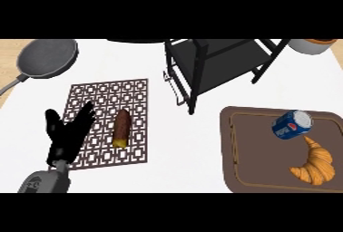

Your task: Pick the can from the tray and place it in the tiered shelf

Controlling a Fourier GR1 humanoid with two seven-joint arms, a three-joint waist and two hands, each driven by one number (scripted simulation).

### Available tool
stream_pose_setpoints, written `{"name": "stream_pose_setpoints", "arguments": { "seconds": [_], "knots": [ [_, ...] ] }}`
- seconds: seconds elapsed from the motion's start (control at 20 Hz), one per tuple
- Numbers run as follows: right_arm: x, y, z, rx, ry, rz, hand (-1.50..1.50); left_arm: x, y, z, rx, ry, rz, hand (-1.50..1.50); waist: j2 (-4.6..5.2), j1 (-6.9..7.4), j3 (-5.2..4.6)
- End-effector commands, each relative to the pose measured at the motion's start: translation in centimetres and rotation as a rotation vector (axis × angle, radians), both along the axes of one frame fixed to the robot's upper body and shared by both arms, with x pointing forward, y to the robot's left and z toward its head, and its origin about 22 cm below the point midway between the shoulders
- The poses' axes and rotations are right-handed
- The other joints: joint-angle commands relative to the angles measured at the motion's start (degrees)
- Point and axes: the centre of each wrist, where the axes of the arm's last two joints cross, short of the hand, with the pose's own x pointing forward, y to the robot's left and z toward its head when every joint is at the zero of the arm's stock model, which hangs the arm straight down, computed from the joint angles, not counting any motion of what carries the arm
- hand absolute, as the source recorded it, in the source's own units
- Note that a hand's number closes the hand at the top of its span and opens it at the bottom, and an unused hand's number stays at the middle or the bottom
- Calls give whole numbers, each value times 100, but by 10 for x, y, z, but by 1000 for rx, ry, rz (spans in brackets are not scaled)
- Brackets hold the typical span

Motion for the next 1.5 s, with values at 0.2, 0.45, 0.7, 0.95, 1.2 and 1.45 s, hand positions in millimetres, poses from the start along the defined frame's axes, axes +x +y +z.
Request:
{"name": "stream_pose_setpoints", "arguments": {
  "seconds": [0.2, 0.45, 0.7, 0.95, 1.2, 1.45],
  "knots": [
    [20, 11, 47, -110, 119, 276, -150, 1, 8, -1, -3, 50, 7, 0, -54, -155, -35],
    [48, 58, 78, -260, 125, 230, -150, -22, 8, 7, -3, 53, 34, 0, -112, -241, -45],
    [67, 103, 68, -299, 129, 133, -150, -30, 10, -5, -2, 53, 42, 0, -107, -264, -46],
    [75, 147, 53, -427, 167, 119, -150, -2, 13, 17, -17, 50, 52, 0, -98, -279, -45],
    [58, 158, 37, -522, 213, 139, -150, -23, 19, -7, -5, 59, 41, 0, -106, -308, -44],
    [55, 174, 17, -584, 237, 150, -150, -17, 9, 2, 6, 67, 58, 0, -98, -297, -42]
  ]
}}
